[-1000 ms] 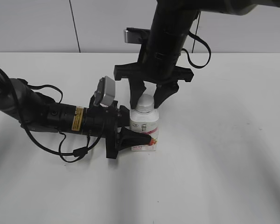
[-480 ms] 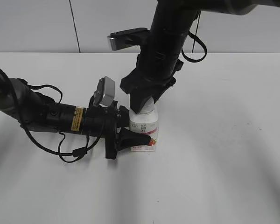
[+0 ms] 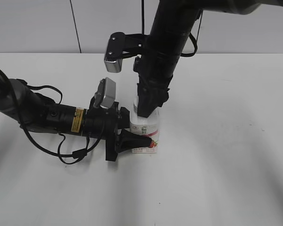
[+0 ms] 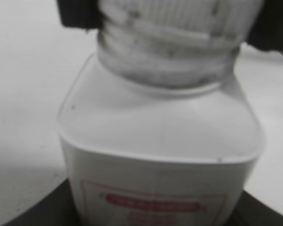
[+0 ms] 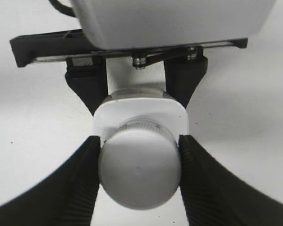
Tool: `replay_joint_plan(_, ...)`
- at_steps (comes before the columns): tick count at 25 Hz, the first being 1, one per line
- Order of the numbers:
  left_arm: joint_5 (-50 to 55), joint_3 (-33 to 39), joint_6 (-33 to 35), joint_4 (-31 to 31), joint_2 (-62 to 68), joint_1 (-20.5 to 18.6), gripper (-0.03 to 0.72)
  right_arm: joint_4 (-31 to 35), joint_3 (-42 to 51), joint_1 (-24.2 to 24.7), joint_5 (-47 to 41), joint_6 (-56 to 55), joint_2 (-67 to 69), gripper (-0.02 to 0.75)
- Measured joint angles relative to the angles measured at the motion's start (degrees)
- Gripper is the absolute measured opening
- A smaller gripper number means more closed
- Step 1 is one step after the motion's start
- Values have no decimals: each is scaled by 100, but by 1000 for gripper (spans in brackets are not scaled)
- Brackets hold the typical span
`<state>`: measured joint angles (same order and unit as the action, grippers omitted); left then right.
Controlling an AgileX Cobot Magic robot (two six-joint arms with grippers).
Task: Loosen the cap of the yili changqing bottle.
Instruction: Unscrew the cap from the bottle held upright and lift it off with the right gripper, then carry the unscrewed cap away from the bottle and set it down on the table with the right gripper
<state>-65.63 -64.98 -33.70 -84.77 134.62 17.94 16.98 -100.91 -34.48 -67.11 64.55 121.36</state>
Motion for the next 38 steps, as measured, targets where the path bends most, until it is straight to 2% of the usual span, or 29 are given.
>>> replay_joint_plan(5, -7, 0, 0, -16, 0, 0, 376, 0, 0, 0, -25, 621, 0, 396)
replay_joint_plan(12, -14, 0, -18, -11, 0, 0, 376, -24, -97, 0, -130, 682, 0, 396)
replay_joint_plan(20, -19, 0, -18, -11, 0, 0, 376, -13, -654, 0, -225, 381, 0, 393)
replay_joint_plan(23, -19, 0, -18, -11, 0, 0, 376, -214, -698, 0, -225, 6, 0, 392)
replay_joint_plan(29, -26, 0, -24, -11, 0, 0, 376, -1142, -699, 39, -226, -1057, 0, 392)
replay_joint_plan(33, -27, 0, -78, -11, 0, 0, 376, -1224, -699, 325, -232, -1828, 0, 392)
replay_joint_plan(35, -32, 0, -95, -11, 0, 0, 376, -1210, -699, 609, -232, -2267, 0, 392)
replay_joint_plan(38, -32, 0, -106, -11, 0, 0, 376, -925, -699, 1299, -232, -3016, 0, 392)
